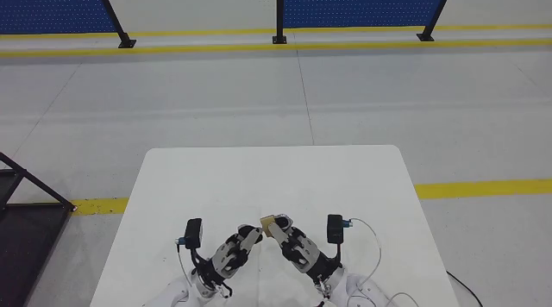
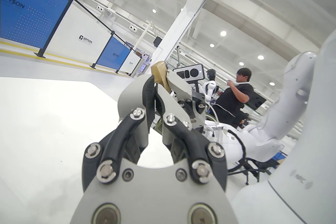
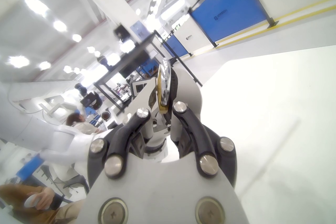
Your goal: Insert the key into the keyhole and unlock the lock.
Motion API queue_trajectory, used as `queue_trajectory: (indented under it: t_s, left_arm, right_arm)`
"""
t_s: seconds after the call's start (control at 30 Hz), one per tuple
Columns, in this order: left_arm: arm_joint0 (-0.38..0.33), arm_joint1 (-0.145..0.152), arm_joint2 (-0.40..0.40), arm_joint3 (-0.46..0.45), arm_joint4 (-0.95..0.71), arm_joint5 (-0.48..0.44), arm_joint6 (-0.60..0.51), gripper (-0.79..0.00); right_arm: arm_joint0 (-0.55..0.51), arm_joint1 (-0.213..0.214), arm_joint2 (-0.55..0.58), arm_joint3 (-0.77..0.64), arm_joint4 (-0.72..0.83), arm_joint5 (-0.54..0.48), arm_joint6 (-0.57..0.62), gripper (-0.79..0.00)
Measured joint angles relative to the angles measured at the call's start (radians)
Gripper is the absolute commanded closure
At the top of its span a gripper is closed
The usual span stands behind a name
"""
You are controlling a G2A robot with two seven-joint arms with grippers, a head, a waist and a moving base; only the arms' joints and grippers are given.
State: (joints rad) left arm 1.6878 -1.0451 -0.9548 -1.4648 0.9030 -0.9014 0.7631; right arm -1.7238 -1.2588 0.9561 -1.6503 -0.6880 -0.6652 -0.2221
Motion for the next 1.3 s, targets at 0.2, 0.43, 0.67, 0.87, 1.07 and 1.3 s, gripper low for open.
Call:
queue_trajectory:
  t_s: [0.2,0.43,0.67,0.87,1.07,1.3]
  left_arm:
    - [-0.004,-0.013,0.003,0.011,0.091,0.066,0.069,0.000]
    - [0.002,-0.025,0.007,0.019,0.239,0.203,0.185,0.000]
    - [-0.008,-0.040,0.022,0.048,0.382,0.380,0.314,0.000]
    - [-0.026,-0.056,0.040,0.089,0.471,0.565,0.412,0.000]
    - [-0.046,-0.072,0.059,0.126,0.511,0.673,0.464,0.000]
    - [-0.055,-0.079,0.054,0.144,0.558,0.772,0.478,0.000]
  right_arm:
    - [0.002,0.001,-0.002,-0.001,-0.004,0.006,0.003,0.000]
    - [0.001,0.001,-0.004,-0.002,-0.003,0.010,0.003,0.000]
    - [0.001,0.002,-0.005,-0.003,-0.006,0.013,0.000,0.000]
    - [0.001,0.003,-0.006,-0.003,-0.005,0.018,-0.001,0.000]
    - [0.004,0.003,-0.008,-0.003,-0.005,0.022,0.003,0.000]
    - [0.006,0.004,-0.012,-0.002,-0.005,0.026,0.006,0.000]
